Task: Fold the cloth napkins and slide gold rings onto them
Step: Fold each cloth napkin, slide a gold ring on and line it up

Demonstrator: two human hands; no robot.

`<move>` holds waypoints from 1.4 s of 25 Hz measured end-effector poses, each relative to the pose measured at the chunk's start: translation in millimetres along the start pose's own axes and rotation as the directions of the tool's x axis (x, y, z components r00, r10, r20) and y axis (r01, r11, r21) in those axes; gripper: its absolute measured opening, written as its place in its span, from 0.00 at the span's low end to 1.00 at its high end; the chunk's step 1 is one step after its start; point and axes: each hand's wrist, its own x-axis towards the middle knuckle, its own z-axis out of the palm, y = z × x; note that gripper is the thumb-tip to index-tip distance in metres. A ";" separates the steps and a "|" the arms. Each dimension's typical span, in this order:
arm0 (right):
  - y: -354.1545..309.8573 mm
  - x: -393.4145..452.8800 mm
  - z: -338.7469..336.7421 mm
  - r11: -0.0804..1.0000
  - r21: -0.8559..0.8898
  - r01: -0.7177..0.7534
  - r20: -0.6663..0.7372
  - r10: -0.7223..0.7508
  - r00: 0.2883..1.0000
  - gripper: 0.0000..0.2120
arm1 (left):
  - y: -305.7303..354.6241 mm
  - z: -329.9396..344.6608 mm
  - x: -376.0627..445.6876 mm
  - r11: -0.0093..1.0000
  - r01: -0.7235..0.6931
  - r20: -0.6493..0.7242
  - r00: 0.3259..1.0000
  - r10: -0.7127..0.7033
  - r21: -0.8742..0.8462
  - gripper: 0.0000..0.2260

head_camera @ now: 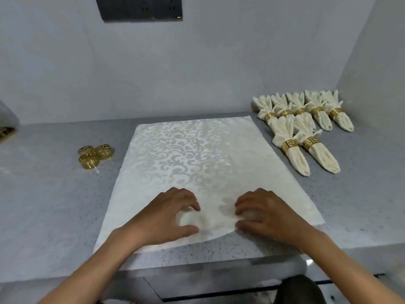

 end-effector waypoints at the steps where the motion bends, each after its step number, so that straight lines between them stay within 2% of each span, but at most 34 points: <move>1: 2.6 1.9 2.5 1.000 0.026 0.003 -0.015 -0.003 1.000 0.20 | -3.5 -3.4 -8.5 0.999 0.020 0.038 0.999 -0.021 0.041 0.17; 6: 5.2 1.1 -1.4 0.999 0.039 0.017 0.024 -0.018 1.000 0.22 | 0.9 -4.1 -13.6 0.998 0.031 -0.071 0.997 -0.027 0.049 0.11; 10: 0.9 3.8 -3.7 0.995 0.053 -0.082 0.074 0.078 0.994 0.21 | -10.1 -2.3 -13.7 0.982 0.099 -0.094 0.989 -0.115 -0.158 0.08; 12: 2.0 3.0 2.2 0.996 -0.035 -0.083 0.037 0.084 0.996 0.19 | -14.8 7.1 -19.8 0.990 0.108 -0.113 0.987 -0.118 -0.089 0.10; 14: 1.5 0.2 12.4 0.990 -0.125 -0.065 -0.058 0.058 0.997 0.13 | -24.3 19.4 -28.6 0.995 0.084 -0.176 0.980 -0.092 -0.053 0.12; 16: -3.0 2.1 20.7 0.983 -0.179 -0.029 -0.125 0.006 0.992 0.07 | -33.1 17.5 -31.9 0.988 0.077 -0.192 0.976 -0.102 -0.131 0.12; 18: -9.3 5.8 20.3 0.977 -0.210 -0.030 -0.120 0.004 0.993 0.06 | -39.1 1.9 -31.3 0.978 0.116 -0.120 0.983 -0.138 -0.174 0.14; 20: -4.9 4.0 15.9 0.958 -0.278 -0.069 -0.121 0.037 0.992 0.09 | -43.2 -12.7 -32.7 0.989 0.141 -0.031 0.990 -0.139 0.054 0.21; 22: 5.0 -2.0 6.7 0.917 -0.361 -0.171 -0.174 0.113 0.978 0.16 | -50.1 -19.2 -38.7 0.951 0.184 -0.092 0.982 -0.166 0.249 0.24; 25: 17.5 1.7 -15.6 0.865 -0.367 -0.342 -0.335 0.220 0.916 0.17 | -55.6 -30.4 -41.3 0.878 0.369 -0.335 0.904 -0.264 0.303 0.18; 27: 18.8 9.5 -33.6 0.842 -0.365 -0.398 -0.413 0.237 0.880 0.18 | -59.6 -40.9 -38.7 0.856 0.407 -0.410 0.874 -0.262 0.318 0.17; 28: 18.2 10.3 -41.7 0.834 -0.384 -0.396 -0.386 0.244 0.890 0.18 | -61.7 -48.1 -39.7 0.870 0.380 -0.398 0.885 -0.243 0.314 0.15; 29: 12.6 7.1 -52.7 0.825 -0.414 -0.384 -0.297 0.277 0.914 0.17 | -62.1 -56.9 -44.1 0.901 0.328 -0.320 0.918 -0.233 0.285 0.12; 30: 7.8 -0.1 -66.3 0.834 -0.422 -0.355 -0.151 0.321 0.935 0.14 | -60.2 -68.4 -50.1 0.933 0.279 -0.165 0.955 -0.246 0.226 0.08; 31: 1.3 -8.1 -83.3 0.850 -0.408 -0.332 0.050 0.384 0.922 0.12 | -56.9 -83.1 -57.1 0.957 0.257 0.030 0.964 -0.263 0.135 0.09; 33: -20.6 -17.7 -123.1 0.883 -0.228 -0.411 0.440 0.470 0.765 0.09 | -42.8 -117.2 -68.7 0.948 0.304 0.367 0.895 -0.253 -0.090 0.14; 34: -27.9 -15.4 -140.5 0.876 -0.099 -0.473 0.533 0.448 0.718 0.08 | -35.0 -132.0 -69.8 0.913 0.365 0.486 0.840 -0.240 -0.180 0.13; 35: -32.5 -6.3 -153.9 0.862 -0.035 -0.506 0.565 0.435 0.701 0.08 | -32.1 -143.9 -65.9 0.876 0.431 0.561 0.790 -0.250 -0.217 0.10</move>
